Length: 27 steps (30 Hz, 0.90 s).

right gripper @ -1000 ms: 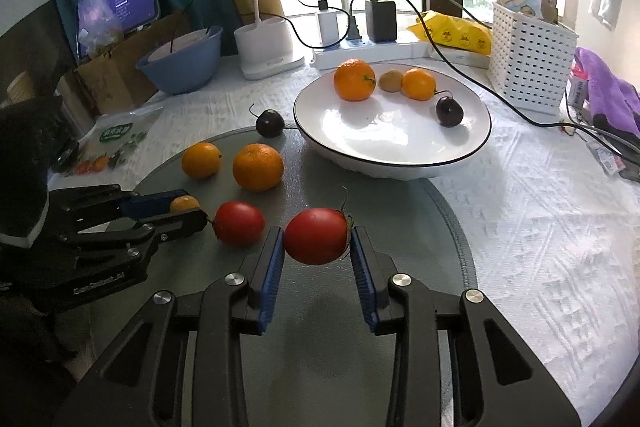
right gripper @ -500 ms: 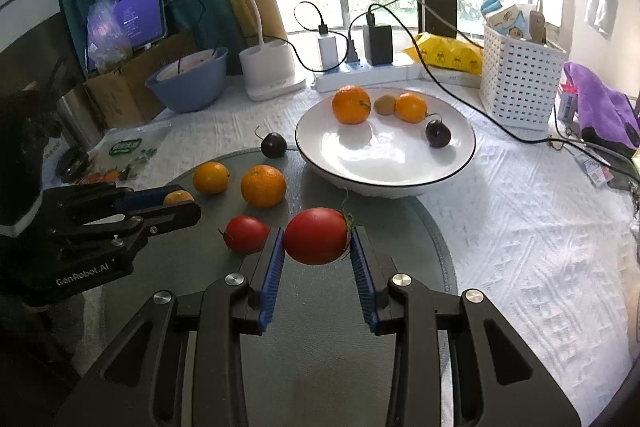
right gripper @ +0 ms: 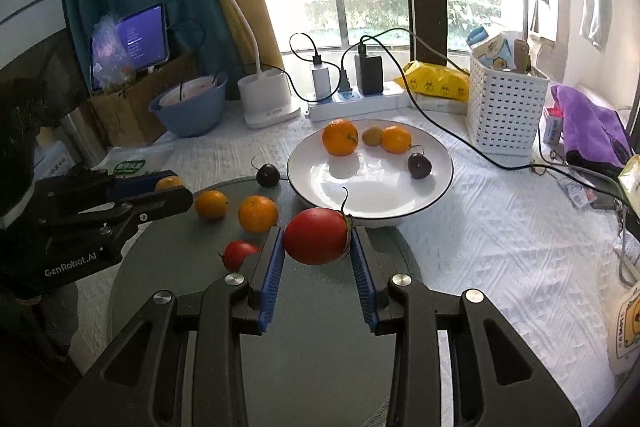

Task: Organize fruits
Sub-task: 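Carry the tomato with the right gripper while the left carries the tangerine onto the white plate, releasing both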

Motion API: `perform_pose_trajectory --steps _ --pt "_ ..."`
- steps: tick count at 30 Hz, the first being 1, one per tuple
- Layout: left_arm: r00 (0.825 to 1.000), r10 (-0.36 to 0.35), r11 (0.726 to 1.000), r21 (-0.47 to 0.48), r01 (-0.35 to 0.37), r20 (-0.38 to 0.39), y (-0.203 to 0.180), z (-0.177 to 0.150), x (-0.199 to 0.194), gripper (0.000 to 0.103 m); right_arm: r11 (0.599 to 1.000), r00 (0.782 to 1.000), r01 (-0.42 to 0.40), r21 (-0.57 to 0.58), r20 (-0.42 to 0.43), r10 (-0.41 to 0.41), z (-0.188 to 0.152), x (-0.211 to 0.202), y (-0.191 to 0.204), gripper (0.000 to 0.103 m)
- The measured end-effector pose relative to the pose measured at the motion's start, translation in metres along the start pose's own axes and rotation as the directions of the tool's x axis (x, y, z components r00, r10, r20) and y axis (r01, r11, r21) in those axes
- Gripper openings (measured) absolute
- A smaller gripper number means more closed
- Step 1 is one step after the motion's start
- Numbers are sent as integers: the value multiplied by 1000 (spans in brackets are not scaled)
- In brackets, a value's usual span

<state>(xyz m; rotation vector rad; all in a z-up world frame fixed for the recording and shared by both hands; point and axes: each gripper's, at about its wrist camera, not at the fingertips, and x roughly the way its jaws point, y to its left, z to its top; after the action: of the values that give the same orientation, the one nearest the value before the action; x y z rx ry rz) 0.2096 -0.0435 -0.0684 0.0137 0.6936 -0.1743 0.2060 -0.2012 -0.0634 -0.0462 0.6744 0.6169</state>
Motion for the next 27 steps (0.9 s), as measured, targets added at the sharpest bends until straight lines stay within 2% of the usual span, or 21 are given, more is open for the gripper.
perform_pose_trajectory --steps 9,27 --pt "999 8 1000 19 -9 35 -7 23 5 25 1000 1000 6 9 29 -6 11 -4 -16 36" --pt "999 0 1000 19 1 -54 -12 38 69 25 998 999 -25 62 -21 26 13 35 -55 36"
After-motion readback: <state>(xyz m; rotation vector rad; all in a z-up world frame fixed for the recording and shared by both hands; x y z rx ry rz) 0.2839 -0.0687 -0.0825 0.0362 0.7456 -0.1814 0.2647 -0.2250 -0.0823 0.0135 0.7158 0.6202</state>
